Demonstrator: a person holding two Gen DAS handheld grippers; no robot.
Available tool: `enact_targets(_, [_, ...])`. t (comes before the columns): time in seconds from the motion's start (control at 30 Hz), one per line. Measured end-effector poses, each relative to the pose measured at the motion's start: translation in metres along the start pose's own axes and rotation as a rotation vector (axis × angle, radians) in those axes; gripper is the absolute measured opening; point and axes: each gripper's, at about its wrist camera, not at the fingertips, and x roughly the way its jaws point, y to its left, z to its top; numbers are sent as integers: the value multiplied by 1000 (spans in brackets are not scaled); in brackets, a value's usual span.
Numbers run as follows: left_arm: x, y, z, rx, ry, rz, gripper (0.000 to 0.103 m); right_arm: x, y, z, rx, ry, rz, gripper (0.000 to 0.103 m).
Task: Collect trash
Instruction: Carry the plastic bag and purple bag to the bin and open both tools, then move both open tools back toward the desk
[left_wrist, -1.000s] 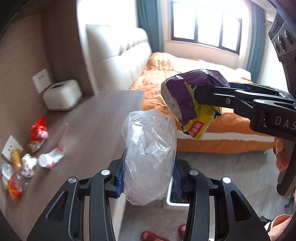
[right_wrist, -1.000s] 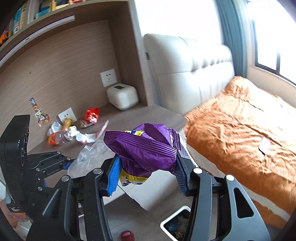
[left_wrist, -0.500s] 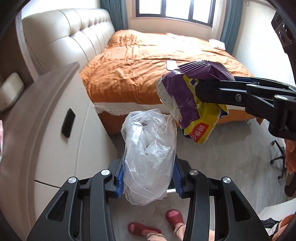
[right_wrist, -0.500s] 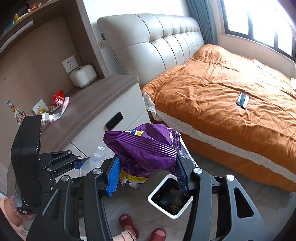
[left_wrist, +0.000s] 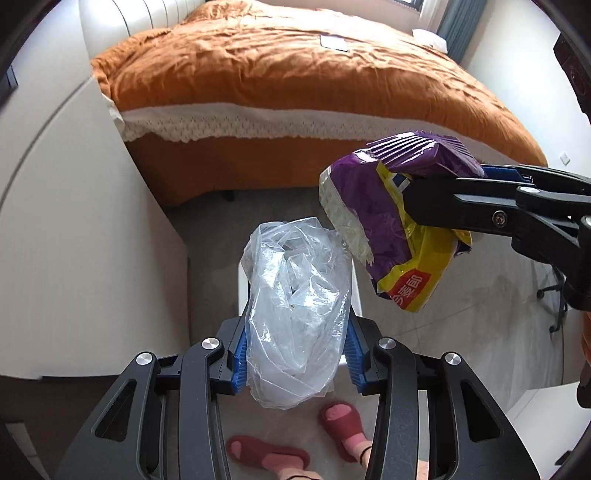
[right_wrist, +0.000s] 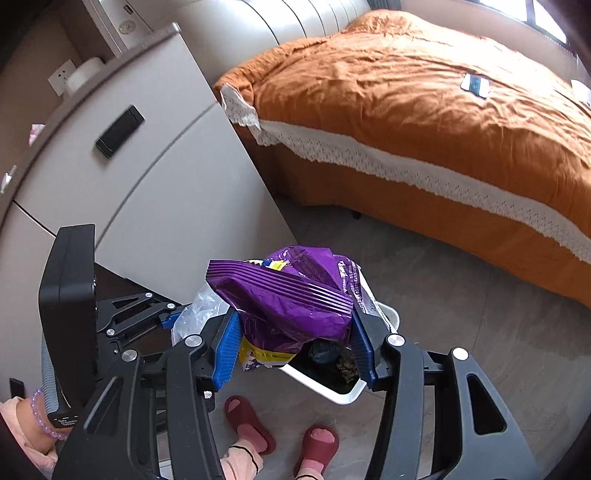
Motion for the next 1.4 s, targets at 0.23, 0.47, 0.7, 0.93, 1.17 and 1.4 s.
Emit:
enact_targets(0.23, [89, 15, -32, -36, 43, -62, 98, 92, -35, -37, 17, 102, 0, 99])
enact_targets(0.47, [120, 17, -44, -46, 36, -50, 98, 109, -47, -56, -4, 121, -32, 99])
enact_targets(0.7, [94, 17, -39, -40, 26, -29, 98, 91, -49, -46, 9, 108, -21, 99])
enact_targets(0.93, [35, 19, -17, -79, -32, -18, 98, 45, -29, -20, -5, 66, -1, 99])
enact_targets(1.17, [-42, 14, 6, -84, -109, 14, 98, -19, -3, 14, -19, -5, 19, 99])
enact_targets(1.4, [-141, 12, 20, -118, -217, 61, 98, -95, 40, 52, -67, -121, 70, 99])
